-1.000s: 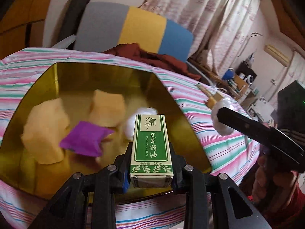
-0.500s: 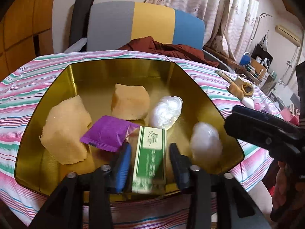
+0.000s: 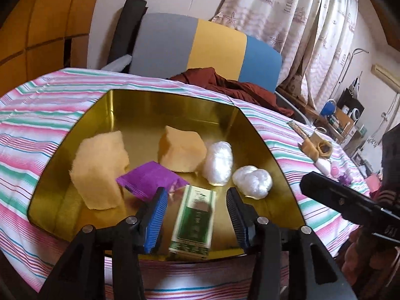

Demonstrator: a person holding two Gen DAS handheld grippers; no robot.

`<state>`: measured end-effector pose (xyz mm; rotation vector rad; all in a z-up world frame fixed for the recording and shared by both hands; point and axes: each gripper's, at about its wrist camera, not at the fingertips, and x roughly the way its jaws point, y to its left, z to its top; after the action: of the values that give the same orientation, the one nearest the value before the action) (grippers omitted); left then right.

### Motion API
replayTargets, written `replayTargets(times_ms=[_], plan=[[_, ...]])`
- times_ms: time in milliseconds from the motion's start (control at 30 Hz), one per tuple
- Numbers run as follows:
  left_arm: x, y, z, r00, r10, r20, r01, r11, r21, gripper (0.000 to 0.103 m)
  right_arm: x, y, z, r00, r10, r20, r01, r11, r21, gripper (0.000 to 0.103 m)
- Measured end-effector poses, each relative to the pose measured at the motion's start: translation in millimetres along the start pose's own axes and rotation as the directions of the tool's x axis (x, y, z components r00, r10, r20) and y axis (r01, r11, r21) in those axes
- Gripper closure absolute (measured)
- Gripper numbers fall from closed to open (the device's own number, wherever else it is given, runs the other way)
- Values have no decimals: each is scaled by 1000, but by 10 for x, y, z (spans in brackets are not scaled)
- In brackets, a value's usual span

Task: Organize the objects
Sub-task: 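Open both tools to drop the green box and bundle into the tray, then move the left tool to the white sponge while the right tool grasps a purple packet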

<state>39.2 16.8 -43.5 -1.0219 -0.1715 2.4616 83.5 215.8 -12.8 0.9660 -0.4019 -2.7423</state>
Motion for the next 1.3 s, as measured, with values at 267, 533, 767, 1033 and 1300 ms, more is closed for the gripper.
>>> replayTargets(times_ms=[267, 533, 767, 1033, 1300], plan=[[-37, -253, 0, 998, -56, -1, 56, 998, 42, 53, -86, -137, 34, 999, -36, 28, 35, 999, 35, 19], [-46, -560, -53, 987, -153, -37, 156, 983, 93, 44, -269, -448, 55, 992, -116, 49, 110, 988, 109, 18], [-45, -844, -65, 975, -212, -69, 220, 965, 140, 43, -402, -831, 48, 981, -192, 31, 186, 974, 133, 16], [59, -1309, -91, 950, -280, -139, 305, 924, 228, 36, -618, -1541, -141, 946, -323, -15, 314, 907, 281, 15], [216, -1758, -198, 920, -316, -234, 376, 881, 288, 35, -903, -2300, -136, 858, -512, -25, 493, 810, 318, 15]])
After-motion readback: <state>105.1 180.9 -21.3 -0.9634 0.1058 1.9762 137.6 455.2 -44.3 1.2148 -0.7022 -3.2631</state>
